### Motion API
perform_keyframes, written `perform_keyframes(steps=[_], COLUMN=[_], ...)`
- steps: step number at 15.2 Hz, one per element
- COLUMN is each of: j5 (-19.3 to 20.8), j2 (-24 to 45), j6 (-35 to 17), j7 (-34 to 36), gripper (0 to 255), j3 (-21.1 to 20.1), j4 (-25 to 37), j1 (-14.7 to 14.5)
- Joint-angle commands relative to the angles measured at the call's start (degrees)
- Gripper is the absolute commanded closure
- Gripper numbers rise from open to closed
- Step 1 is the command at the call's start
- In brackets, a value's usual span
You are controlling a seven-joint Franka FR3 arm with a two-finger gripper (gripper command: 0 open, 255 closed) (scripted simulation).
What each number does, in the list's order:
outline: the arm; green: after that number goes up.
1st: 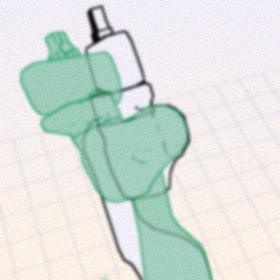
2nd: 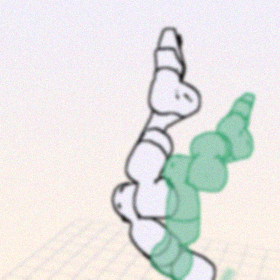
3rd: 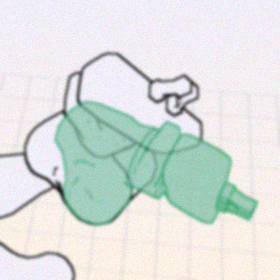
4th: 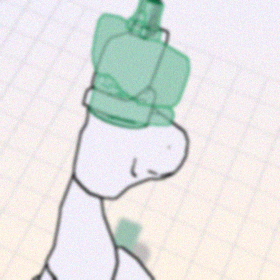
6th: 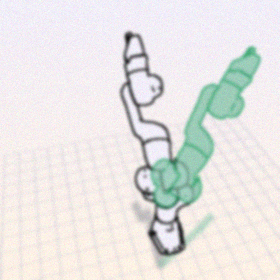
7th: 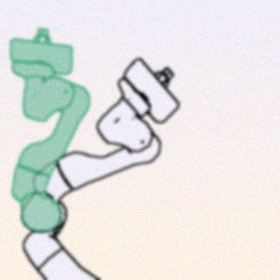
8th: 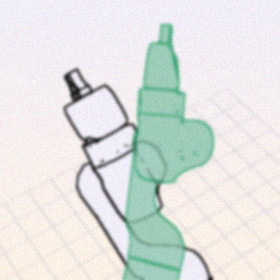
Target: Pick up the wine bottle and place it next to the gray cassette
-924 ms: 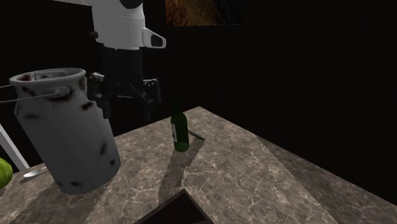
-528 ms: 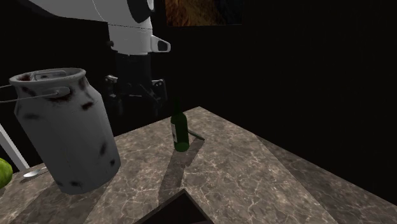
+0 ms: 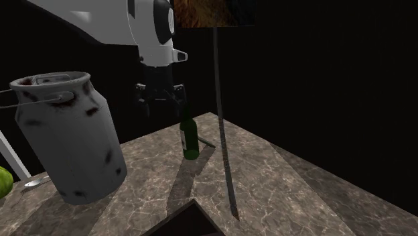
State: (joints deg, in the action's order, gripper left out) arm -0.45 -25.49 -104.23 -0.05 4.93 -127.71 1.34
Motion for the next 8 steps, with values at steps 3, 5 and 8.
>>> perform_keyframes(steps=[3,5,8], j5=[1.13,1.59,2.19], j2=[7.99,11.97,17.99], j6=[-4.45,-6.26,-8.50], j7=[-1.18,-1.70,-2.45], gripper=[0,0,0], j3=[0.57,0.84,1.21], j4=[4.84,7.66,12.43], j1=[0.24,0.37,0.59])
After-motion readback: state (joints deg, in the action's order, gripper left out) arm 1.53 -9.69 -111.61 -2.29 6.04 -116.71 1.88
